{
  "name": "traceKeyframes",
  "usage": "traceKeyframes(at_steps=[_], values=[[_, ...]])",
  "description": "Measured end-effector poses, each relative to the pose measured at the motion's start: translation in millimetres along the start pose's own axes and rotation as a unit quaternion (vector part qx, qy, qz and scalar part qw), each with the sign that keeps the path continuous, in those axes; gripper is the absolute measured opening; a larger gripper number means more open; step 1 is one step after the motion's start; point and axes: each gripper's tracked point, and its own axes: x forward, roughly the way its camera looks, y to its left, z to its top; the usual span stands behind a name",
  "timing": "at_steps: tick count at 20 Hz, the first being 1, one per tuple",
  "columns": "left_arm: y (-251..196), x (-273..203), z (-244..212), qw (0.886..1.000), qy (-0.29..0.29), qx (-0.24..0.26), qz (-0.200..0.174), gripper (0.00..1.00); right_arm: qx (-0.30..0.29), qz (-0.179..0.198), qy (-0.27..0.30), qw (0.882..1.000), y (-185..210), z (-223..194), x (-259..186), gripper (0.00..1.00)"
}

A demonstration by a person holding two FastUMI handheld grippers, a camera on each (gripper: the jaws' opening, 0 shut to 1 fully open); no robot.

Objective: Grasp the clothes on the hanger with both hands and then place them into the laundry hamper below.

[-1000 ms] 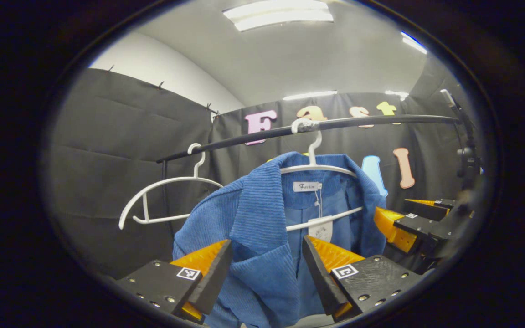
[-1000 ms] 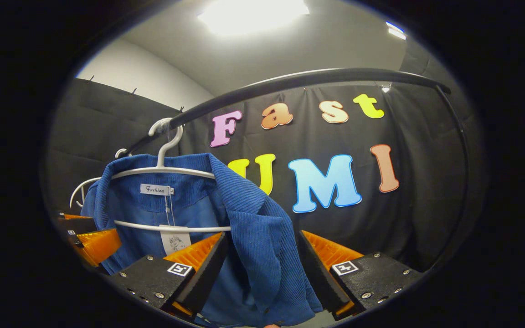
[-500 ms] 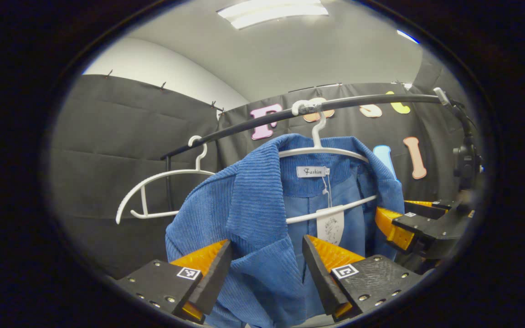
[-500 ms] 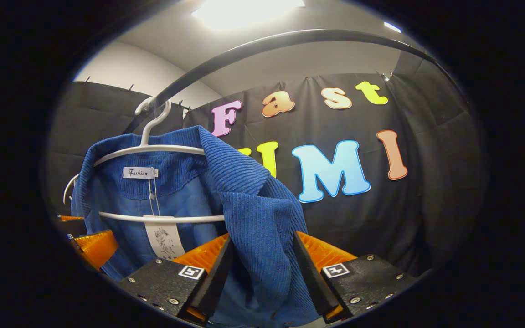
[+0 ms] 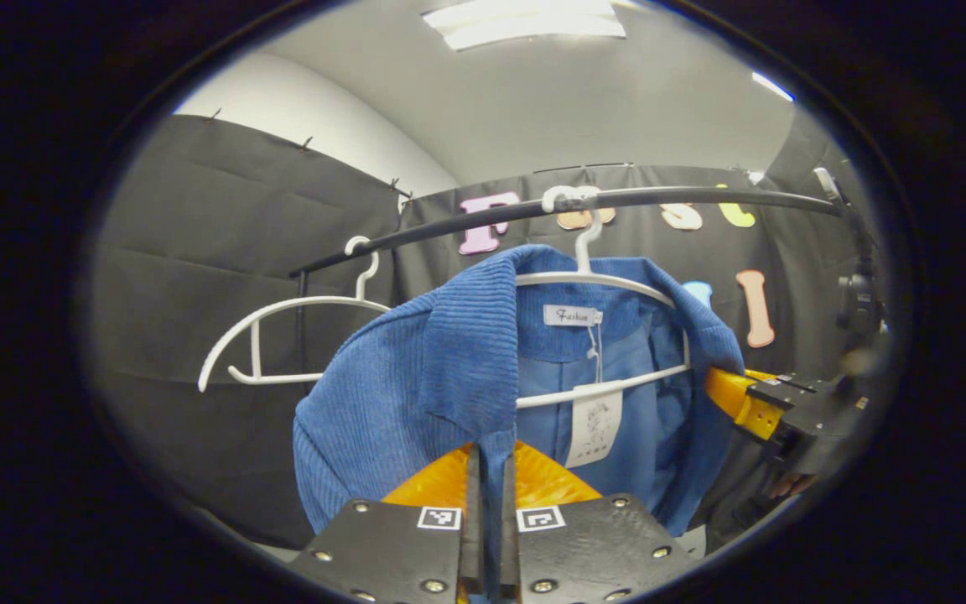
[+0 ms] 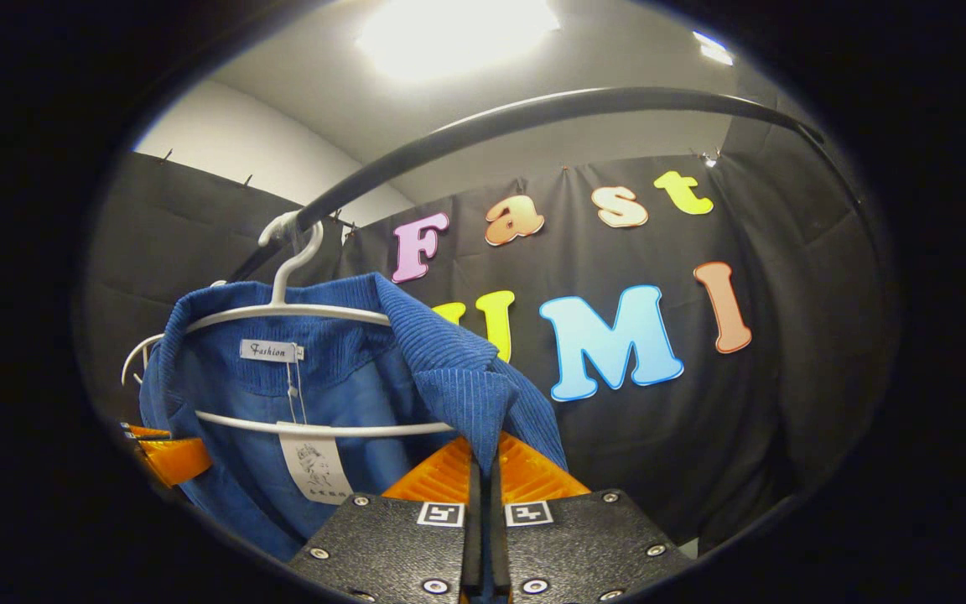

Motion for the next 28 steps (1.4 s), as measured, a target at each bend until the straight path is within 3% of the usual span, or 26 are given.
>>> traceKeyframes(at_steps=[1, 4, 5, 6, 9, 10, 11, 13, 14, 22, 23, 24, 27, 28], values=[[-0.6, -2.2, 5.7, 1.0, -0.006, -0.002, -0.008, 0.0, -0.003, -0.006, -0.011, 1.0, -3.9, 7.0, -0.5, 0.04], [-7.5, -7.6, 26.0, 0.999, -0.026, 0.004, -0.021, 0.01, -0.006, -0.02, -0.041, 0.999, -14.1, 27.2, 1.0, 0.04], [-9.4, -10.1, 34.4, 0.999, -0.035, 0.01, -0.026, 0.05, -0.006, -0.023, -0.047, 0.999, -16.9, 32.0, 1.2, 0.03], [-11.7, -13.0, 43.3, 0.998, -0.043, 0.016, -0.03, 0.01, -0.006, -0.024, -0.055, 0.998, -18.8, 37.8, 1.7, 0.04], [-8.3, -24.2, 67.7, 0.997, -0.073, 0.025, -0.028, 0.05, -0.015, -0.034, -0.082, 0.996, -27.7, 57.3, 4.1, 0.03], [-5.7, -26.6, 74.3, 0.996, -0.079, 0.031, -0.025, 0.01, -0.017, -0.037, -0.088, 0.995, -30.0, 62.5, 5.2, 0.03], [-3.1, -29.2, 77.0, 0.996, -0.082, 0.036, -0.024, 0.05, -0.018, -0.039, -0.092, 0.995, -31.2, 66.5, 7.0, 0.04], [6.7, -30.8, 86.6, 0.995, -0.087, 0.036, -0.016, 0.01, -0.02, -0.042, -0.103, 0.994, -33.4, 74.5, 9.4, 0.04], [16.0, -32.3, 92.3, 0.995, -0.091, 0.034, -0.007, 0.05, -0.024, -0.044, -0.107, 0.993, -35.5, 77.4, 10.4, 0.03], [89.3, -16.9, 133.4, 0.988, -0.123, 0.073, 0.063, 0.05, -0.038, -0.06, -0.116, 0.991, -45.7, 82.4, 28.4, 0.03], [96.3, -13.3, 133.5, 0.988, -0.12, 0.073, 0.069, 0.01, -0.04, -0.063, -0.116, 0.99, -47.3, 80.9, 32.4, 0.03], [102.1, -9.9, 132.8, 0.987, -0.119, 0.074, 0.073, 0.05, -0.043, -0.065, -0.116, 0.99, -48.9, 79.6, 34.6, 0.03], [114.8, 2.1, 127.6, 0.988, -0.112, 0.078, 0.073, 0.01, -0.054, -0.07, -0.111, 0.99, -54.6, 70.1, 40.9, 0.03], [117.7, 6.7, 125.2, 0.989, -0.109, 0.078, 0.071, 0.05, -0.054, -0.073, -0.105, 0.99, -56.7, 65.5, 43.8, 0.04]])
